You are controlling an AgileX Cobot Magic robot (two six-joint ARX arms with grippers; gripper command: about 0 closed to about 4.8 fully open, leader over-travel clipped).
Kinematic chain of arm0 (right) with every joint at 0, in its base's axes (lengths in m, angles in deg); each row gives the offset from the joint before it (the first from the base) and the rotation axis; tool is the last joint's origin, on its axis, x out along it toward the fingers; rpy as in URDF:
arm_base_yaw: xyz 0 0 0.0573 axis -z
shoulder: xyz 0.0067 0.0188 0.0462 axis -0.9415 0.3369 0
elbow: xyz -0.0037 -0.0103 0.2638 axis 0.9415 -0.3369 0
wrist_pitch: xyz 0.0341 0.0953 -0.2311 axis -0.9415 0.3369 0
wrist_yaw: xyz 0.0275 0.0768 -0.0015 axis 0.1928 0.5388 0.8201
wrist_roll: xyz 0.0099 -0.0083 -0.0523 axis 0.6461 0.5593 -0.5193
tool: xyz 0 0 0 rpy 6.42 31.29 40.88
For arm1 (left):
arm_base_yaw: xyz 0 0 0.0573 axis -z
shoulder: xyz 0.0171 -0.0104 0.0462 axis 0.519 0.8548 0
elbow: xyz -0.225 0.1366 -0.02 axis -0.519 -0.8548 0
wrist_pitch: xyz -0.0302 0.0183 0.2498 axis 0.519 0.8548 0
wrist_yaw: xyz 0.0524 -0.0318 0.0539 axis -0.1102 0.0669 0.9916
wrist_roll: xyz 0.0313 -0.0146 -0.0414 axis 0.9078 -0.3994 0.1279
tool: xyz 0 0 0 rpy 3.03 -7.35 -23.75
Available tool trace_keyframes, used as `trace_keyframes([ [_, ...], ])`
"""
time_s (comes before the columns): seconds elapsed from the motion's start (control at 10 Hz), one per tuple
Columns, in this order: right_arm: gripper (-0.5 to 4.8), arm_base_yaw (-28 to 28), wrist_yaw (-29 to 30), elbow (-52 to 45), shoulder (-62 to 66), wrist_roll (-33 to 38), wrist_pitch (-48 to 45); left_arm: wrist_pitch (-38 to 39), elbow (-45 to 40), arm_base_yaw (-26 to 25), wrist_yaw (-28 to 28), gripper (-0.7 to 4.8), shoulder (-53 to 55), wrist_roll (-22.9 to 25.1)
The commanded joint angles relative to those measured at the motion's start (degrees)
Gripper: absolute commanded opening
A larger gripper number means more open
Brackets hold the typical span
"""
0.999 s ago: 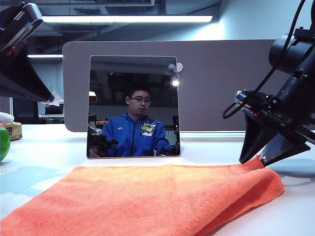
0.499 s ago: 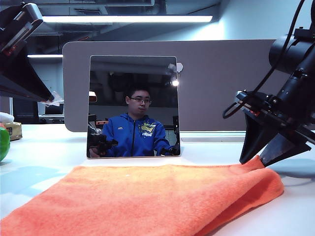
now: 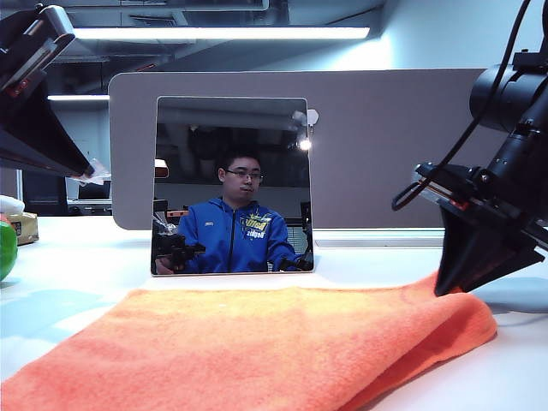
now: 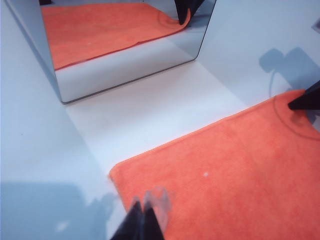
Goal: Pick up the cloth from the table and use it to cover the mirror.
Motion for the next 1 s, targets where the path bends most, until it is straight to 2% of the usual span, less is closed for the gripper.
trace_keyframes([
  [0.1,-0.05,-0.07,-0.35,-0.2,0.17,0.0,0.39,-0.59,0.24,0.04,-0.37,-0.06,-0.09,0.24],
  [0.2,-0.05,-0.07,0.52,-0.17,0.15,0.0,-1.92,-0.59,0.24,0.04,-0.35,-0.06,-0.09,0.24],
  [0.4,-0.05,-0.11,6.62,0.26,-0.09,0.0,-5.92,-0.68,0.24,0.04,-0.17,-0.06,-0.09,0.24],
  [0.6,-0.05,-0.13,7.58,2.49,-2.6,-0.02,-6.54,-1.18,0.24,0.04,-0.17,-0.06,-0.09,0.26],
  [0.7,-0.05,-0.15,7.56,2.64,-3.8,-0.02,-6.71,-2.32,0.24,0.04,-0.22,0.11,-0.09,0.26],
  [0.8,-0.05,-0.15,7.65,2.62,-3.87,-0.02,-6.67,-3.34,0.24,0.04,-0.22,2.19,-0.07,1.81],
  [1.0,-0.05,-0.26,10.47,2.62,-4.28,-0.02,-6.51,-3.72,0.24,0.02,-0.68,2.2,0.42,6.84],
])
